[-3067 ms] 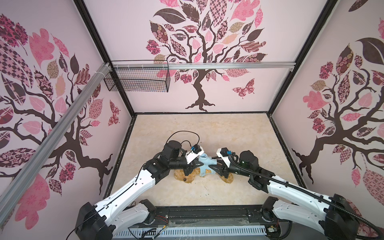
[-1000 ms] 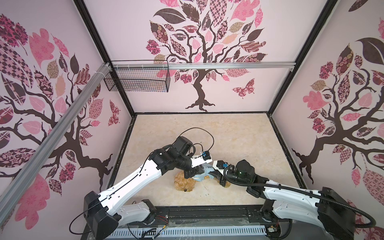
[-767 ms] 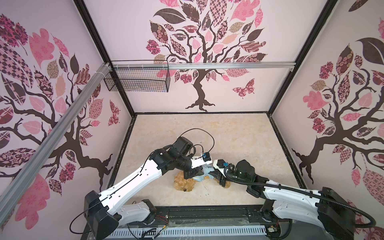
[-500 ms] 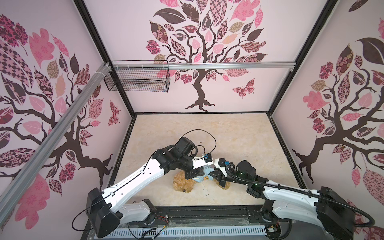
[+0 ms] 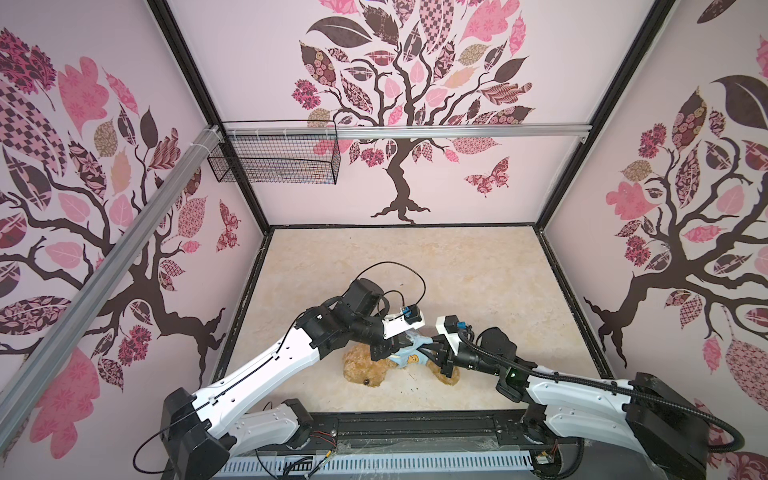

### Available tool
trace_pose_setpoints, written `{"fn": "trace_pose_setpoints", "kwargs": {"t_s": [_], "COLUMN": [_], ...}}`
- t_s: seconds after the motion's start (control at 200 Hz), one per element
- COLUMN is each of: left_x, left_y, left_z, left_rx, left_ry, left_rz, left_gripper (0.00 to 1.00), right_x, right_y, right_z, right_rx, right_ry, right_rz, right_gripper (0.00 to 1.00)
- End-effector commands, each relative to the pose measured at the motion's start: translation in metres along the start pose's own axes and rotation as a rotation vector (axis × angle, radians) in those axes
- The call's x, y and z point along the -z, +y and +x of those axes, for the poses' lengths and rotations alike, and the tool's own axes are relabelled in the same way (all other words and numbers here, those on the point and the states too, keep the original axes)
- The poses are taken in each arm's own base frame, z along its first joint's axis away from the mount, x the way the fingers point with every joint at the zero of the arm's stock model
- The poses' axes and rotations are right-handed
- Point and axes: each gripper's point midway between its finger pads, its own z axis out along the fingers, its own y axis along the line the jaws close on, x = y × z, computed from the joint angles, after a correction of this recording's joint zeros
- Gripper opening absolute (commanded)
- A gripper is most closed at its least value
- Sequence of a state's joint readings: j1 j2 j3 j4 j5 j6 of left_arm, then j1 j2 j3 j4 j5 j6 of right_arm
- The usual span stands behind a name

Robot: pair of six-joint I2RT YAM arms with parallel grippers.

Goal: Dress the teddy bear

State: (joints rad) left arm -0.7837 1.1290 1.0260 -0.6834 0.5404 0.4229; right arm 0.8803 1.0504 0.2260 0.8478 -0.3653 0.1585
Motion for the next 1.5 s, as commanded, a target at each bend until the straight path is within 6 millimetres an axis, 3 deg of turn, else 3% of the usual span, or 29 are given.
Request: {"fn": "trace_pose_setpoints", "kwargs": {"t_s": [0.0,0.18,0.49,0.715,0.845,0.915,1.075,1.495], "left_x": [0.014,0.036,0.049,0.029,0.022,0.023,0.028,0.012], "left_y": [-0.002,0.002,0.017,0.008,0.0,0.0,0.003,0.004], "left_z": [-0.025,-0.044,-0.039,-0.003,0.003,-0.002,-0.012,0.012], "left_rx": [0.053,0.095,0.186,0.133,0.079,0.067,0.063,0.031], "left_ry": [-0.159,-0.301,-0.363,-0.208,-0.133,-0.13,-0.131,0.089], "left_rz": [0.028,0.019,-0.042,-0.013,-0.006,-0.013,-0.028,-0.009], "left_gripper": [0.0,0.0,0.0,0.0,0.23,0.27,0.24,0.08], "right_x": [0.006,0.009,0.013,0.005,0.0,-0.003,-0.006,-0.007], "right_y": [-0.003,-0.01,-0.017,-0.007,-0.003,-0.001,-0.001,-0.003], "right_z": [-0.019,-0.004,0.0,-0.008,-0.009,-0.008,-0.005,-0.002], "right_rx": [0.035,0.051,0.111,0.138,0.157,0.171,0.186,0.191], "right_ry": [-0.08,-0.041,-0.024,-0.025,-0.02,-0.004,0.014,0.025], "right_rz": [0.03,0.069,0.117,0.053,0.018,0.004,-0.004,0.0], "right_gripper": [0.06,0.05,0.02,0.02,0.02,0.01,0.02,0.01]}}
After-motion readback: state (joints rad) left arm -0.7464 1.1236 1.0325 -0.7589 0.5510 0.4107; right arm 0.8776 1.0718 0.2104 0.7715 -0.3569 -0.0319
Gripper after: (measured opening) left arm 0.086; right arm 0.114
